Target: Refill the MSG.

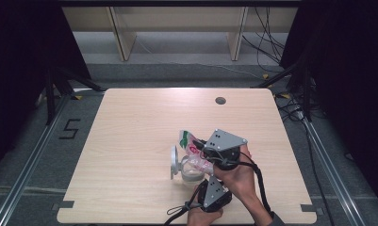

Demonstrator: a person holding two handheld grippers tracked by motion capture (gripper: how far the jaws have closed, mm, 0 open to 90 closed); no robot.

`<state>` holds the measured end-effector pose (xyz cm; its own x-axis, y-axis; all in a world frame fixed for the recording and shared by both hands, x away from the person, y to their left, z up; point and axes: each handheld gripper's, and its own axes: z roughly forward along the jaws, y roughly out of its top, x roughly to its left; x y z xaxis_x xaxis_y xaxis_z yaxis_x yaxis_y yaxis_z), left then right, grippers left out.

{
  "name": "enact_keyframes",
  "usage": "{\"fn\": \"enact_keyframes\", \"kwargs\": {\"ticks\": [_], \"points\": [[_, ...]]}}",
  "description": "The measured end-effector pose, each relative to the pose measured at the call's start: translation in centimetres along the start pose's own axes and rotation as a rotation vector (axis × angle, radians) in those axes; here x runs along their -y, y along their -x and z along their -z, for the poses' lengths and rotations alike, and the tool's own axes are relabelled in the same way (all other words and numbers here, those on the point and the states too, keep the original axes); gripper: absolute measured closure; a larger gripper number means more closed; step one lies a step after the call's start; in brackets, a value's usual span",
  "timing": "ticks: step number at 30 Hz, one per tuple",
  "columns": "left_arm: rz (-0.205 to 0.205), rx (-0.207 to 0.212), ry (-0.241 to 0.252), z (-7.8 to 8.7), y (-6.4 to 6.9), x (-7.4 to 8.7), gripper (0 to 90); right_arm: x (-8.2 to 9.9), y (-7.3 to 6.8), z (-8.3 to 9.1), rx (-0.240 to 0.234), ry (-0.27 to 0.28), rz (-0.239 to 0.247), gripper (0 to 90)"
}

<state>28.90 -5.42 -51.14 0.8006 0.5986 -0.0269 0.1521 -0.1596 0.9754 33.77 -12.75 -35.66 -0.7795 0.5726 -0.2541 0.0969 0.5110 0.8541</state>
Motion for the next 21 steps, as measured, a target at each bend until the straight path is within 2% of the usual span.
{"fn": "enact_keyframes", "kwargs": {"ticks": [12, 17, 19, 21], "points": [[0.008, -0.004, 0.017, 0.00, 0.08, -0.01, 75.5, -0.07, -0.02, 0.03, -0.010, 0.000, 0.000, 90.0], [0.004, 0.001, 0.012, 0.01, 0.04, 0.06, 75.4, -0.07, -0.20, -0.16, 0.002, -0.003, 0.010, 90.0], [0.016, -0.001, 0.020, -0.03, 0.10, 0.01, 75.5, -0.05, -0.21, -0.19, 0.003, -0.001, 0.010, 90.0], [0.006, -0.002, 0.024, 0.03, 0.06, -0.08, 75.5, -0.19, -0.26, 0.01, -0.003, 0.004, 0.004, 90.0]]}}
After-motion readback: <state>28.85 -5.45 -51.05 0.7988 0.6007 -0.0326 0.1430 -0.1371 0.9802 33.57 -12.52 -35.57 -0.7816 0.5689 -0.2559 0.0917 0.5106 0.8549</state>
